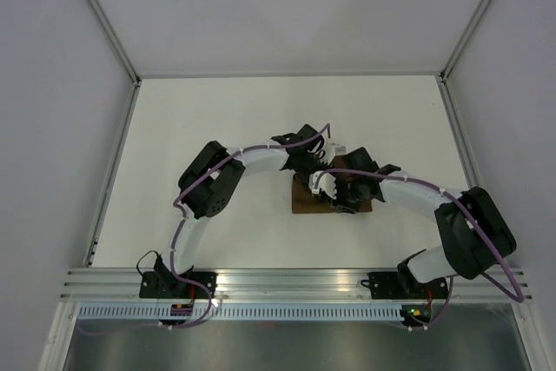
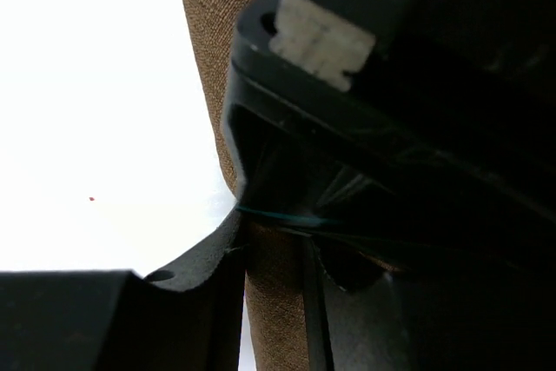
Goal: Fold the napkin, place the utensils inside, and roll it up
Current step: Roll the napkin with the utensil
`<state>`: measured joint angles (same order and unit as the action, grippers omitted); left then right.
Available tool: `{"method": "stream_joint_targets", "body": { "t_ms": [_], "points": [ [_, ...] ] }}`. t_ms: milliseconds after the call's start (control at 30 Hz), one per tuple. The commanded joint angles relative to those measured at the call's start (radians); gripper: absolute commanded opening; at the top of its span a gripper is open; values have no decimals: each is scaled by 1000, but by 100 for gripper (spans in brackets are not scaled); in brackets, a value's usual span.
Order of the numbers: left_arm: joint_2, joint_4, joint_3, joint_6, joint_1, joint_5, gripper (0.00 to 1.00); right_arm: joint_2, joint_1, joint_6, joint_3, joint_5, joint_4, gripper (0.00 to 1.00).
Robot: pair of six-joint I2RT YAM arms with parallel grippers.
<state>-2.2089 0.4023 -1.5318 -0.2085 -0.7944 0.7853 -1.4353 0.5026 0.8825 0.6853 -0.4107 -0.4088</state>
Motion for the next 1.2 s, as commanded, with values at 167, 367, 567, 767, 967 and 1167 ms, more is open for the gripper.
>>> {"method": "stream_joint_targets", "body": {
  "t_ms": [167,367,567,767,967,1167],
  "points": [
    [231,-80,82,-124,104,-159,50,-172,-87,99,172,-229,-277,13],
    [399,-182,228,-129,144,-306,50,-333,-136,188,310,-310,-450,13],
    [529,-316,427,-140,158,-402,51,-477,-173,254,444,-323,-591,13],
    [691,-514,646,-59,113,-565,51,-588,-184,289,517,-323,-667,13],
    [807,-697,834,128,-47,-774,53,-687,-190,282,602,-319,-722,13],
    [756,-741,826,369,-281,-1000,54,-755,-197,282,669,-323,-771,13]
  ]
}}
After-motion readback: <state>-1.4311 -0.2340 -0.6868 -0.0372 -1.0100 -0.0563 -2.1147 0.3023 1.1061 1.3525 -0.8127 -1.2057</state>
